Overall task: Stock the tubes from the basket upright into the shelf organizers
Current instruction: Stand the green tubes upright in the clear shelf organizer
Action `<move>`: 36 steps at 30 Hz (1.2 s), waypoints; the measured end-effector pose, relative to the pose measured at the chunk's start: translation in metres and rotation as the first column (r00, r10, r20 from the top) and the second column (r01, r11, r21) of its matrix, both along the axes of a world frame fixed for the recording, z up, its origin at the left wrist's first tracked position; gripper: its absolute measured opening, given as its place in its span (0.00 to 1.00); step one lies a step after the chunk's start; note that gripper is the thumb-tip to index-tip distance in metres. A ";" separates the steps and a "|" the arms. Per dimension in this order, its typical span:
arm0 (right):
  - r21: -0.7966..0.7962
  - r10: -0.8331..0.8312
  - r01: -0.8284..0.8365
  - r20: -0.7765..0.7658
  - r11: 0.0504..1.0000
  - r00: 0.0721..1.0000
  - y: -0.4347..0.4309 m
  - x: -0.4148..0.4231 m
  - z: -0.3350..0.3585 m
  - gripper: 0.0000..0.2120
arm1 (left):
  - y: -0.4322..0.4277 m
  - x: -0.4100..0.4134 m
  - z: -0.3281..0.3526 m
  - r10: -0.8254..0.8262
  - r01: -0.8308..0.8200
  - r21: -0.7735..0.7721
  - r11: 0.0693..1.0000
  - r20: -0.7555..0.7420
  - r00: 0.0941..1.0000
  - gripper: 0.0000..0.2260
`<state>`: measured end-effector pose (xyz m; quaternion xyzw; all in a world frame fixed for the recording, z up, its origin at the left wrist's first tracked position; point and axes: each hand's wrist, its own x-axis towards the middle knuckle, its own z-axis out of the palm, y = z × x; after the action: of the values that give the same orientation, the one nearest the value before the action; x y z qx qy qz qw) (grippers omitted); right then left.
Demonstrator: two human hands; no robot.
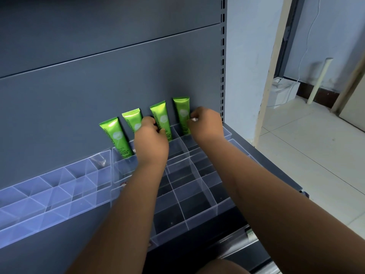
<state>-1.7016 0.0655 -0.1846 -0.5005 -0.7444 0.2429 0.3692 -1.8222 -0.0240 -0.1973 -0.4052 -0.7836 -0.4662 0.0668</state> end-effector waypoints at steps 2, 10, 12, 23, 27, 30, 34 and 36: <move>0.011 0.005 -0.005 0.037 1.000 0.999 0.001 -0.001 -0.001 0.10 | 0.000 0.001 0.000 -0.003 0.003 -0.016 1.000 -0.019 1.000 0.08; -0.005 0.020 -0.020 0.116 1.000 0.993 0.006 -0.005 -0.006 0.08 | -0.001 0.003 0.001 -0.001 -0.001 -0.034 0.999 -0.066 0.998 0.04; -0.010 0.017 -0.016 0.117 1.000 0.993 0.007 -0.006 -0.006 0.07 | -0.001 0.003 0.001 0.003 -0.006 -0.031 0.999 -0.075 0.997 0.02; -0.053 0.026 -0.017 0.165 0.998 0.986 0.006 -0.009 -0.005 0.04 | -0.001 -0.001 -0.002 0.054 -0.056 -0.013 0.998 -0.102 0.993 0.03; -0.043 0.024 -0.016 0.183 0.999 0.983 0.005 -0.005 -0.003 0.05 | -0.002 0.002 -0.002 0.072 -0.071 0.006 0.997 -0.090 0.993 0.04; -0.043 0.030 -0.022 0.195 0.999 0.980 0.004 -0.004 -0.001 0.09 | -0.002 0.002 -0.002 0.083 -0.082 0.009 0.997 -0.076 0.994 0.04; -0.051 0.050 -0.040 0.211 0.998 0.976 0.000 -0.002 0.001 0.05 | -0.002 0.002 -0.002 0.070 -0.069 0.011 0.998 -0.053 0.996 0.05; -0.060 0.056 -0.045 0.192 0.997 0.980 0.000 -0.003 0.001 0.04 | -0.003 0.002 -0.002 0.068 -0.068 0.006 0.998 -0.044 0.997 0.06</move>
<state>-1.7042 0.0652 -0.1838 -0.5127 -0.7822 0.2228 0.2750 -1.8200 -0.0266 -0.1991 -0.3884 -0.7942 -0.4563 0.1006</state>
